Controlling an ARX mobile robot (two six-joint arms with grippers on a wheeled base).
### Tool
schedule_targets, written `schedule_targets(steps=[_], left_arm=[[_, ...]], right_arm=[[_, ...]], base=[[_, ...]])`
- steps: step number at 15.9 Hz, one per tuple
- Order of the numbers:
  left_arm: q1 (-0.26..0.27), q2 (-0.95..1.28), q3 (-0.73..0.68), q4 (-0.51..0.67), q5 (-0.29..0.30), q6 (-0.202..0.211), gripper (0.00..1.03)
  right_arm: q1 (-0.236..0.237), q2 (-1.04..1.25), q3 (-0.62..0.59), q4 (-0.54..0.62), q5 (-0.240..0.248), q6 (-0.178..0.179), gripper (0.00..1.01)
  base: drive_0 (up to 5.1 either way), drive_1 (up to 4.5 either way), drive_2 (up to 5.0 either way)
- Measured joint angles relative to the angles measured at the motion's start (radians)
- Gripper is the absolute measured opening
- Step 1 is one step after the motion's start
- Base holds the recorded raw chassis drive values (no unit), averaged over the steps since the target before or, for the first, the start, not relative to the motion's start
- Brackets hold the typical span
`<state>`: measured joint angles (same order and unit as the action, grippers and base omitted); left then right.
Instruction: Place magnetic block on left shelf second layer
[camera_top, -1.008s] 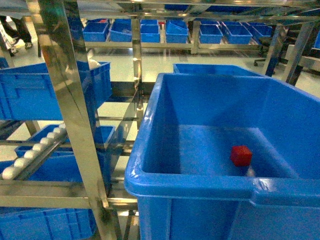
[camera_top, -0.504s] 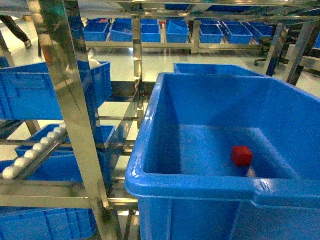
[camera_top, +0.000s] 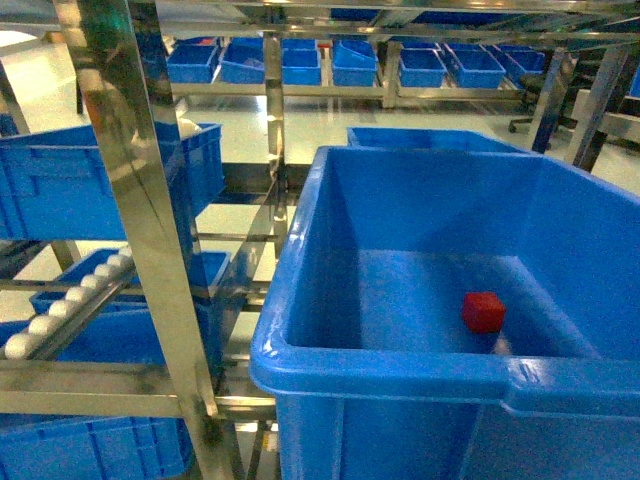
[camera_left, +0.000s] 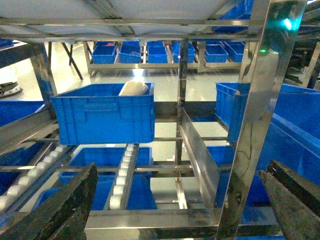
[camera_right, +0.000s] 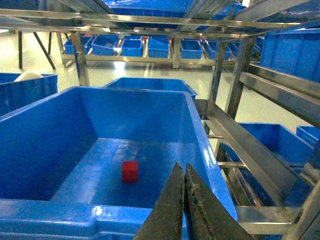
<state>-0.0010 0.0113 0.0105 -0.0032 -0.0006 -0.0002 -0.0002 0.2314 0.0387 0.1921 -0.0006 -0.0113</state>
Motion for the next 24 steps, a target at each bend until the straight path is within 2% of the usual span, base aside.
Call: schedule_targets(steps=[1,3,4,5,6,9,10,13,15,24], left_arm=[[0.000,0.000,0.000,0.000,0.000,0.000,0.98],[0.000,0.000,0.000,0.000,0.000,0.000,0.98],[0.000,0.000,0.000,0.000,0.000,0.000,0.98],[0.000,0.000,0.000,0.000,-0.001,0.000,0.98],[0.000,0.000,0.000,0.000,0.000,0.000,0.98],[0.000,0.000,0.000,0.000,0.000,0.000,0.98],[0.000,0.000,0.000,0.000,0.000,0.000,0.98],[0.000,0.000,0.000,0.000,0.000,0.000,0.98],[0.000,0.000,0.000,0.000,0.000,0.000,0.98],[0.000,0.000,0.000,0.000,0.000,0.000,0.98]], right_arm=[[0.000,-0.023,-0.026,0.023,0.000,0.000,0.02],[0.000,-0.056,-0.026,-0.014,0.000,0.000,0.02],[0.000,-0.102,-0.025,-0.081,0.000,0.000,0.02],[0.000,-0.204,-0.025,-0.201,0.000,0.000,0.02],[0.000,-0.227,-0.023,-0.177,0.000,0.000,0.02],[0.000,-0.227,-0.025,-0.198,0.000,0.000,0.02],[0.000,-0.227,-0.025,-0.196,0.000,0.000,0.06],[0.000,-0.227,-0.025,-0.196,0.000,0.000,0.45],[0.000,-0.227,-0.025,-0.196,0.000,0.000,0.96],[0.000,-0.227,-0.025,-0.196,0.000,0.000,0.98]], base=[[0.0,0.00,0.0],[0.0,0.00,0.0],[0.0,0.00,0.0],[0.0,0.00,0.0],[0.0,0.00,0.0],[0.0,0.00,0.0],[0.0,0.00,0.0],[0.0,0.00,0.0],[0.0,0.00,0.0],[0.0,0.00,0.0]])
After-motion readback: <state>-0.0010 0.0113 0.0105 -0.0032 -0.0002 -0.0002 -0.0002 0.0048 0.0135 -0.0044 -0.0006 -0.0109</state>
